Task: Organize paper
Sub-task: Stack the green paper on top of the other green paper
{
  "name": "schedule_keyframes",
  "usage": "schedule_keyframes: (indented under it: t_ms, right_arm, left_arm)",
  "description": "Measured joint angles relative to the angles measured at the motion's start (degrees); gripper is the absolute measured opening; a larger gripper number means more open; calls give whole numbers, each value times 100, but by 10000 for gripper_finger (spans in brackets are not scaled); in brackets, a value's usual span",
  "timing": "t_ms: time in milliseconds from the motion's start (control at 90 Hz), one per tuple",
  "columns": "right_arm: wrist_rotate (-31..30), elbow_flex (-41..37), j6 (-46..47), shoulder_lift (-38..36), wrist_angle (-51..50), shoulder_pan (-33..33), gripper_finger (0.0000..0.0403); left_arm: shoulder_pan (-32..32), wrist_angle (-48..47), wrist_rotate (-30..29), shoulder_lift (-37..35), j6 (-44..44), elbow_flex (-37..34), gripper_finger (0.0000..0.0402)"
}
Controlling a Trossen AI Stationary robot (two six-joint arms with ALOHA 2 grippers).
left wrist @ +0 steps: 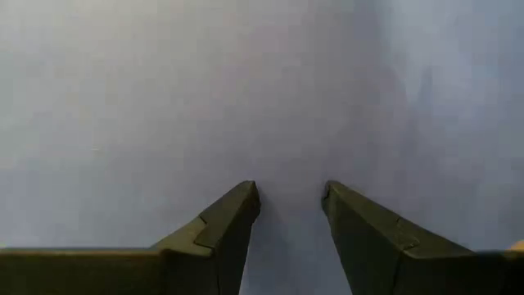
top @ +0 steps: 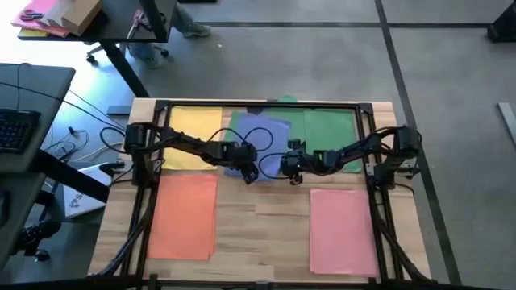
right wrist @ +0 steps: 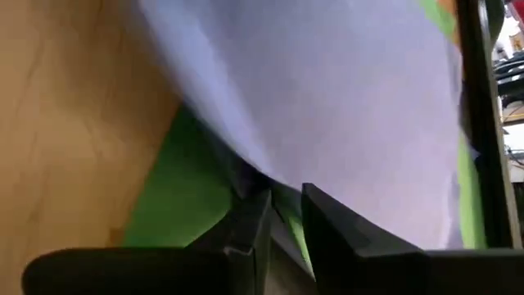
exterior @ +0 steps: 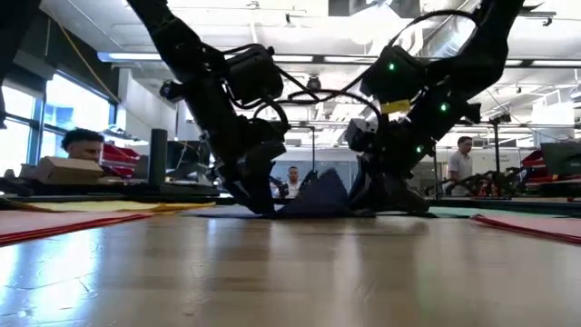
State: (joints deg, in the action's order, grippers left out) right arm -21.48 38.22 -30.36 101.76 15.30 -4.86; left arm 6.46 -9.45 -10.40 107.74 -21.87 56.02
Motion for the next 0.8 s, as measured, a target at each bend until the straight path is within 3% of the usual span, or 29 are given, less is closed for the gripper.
schedule_keyframes:
  t_ms: [189,433,800]
  right_arm:
    - [-217,8,182,14,39,-9,49]
    - [-263,156,203,-241,-329,-13,9]
    - [695,184,1041,-254,-1005,-346,3]
  left_arm:
    - [0,20,-7,9,-9,-1,145]
    - [72,19,12,16,-6,-3,145]
    - [175,39,63,25,0,-6,145]
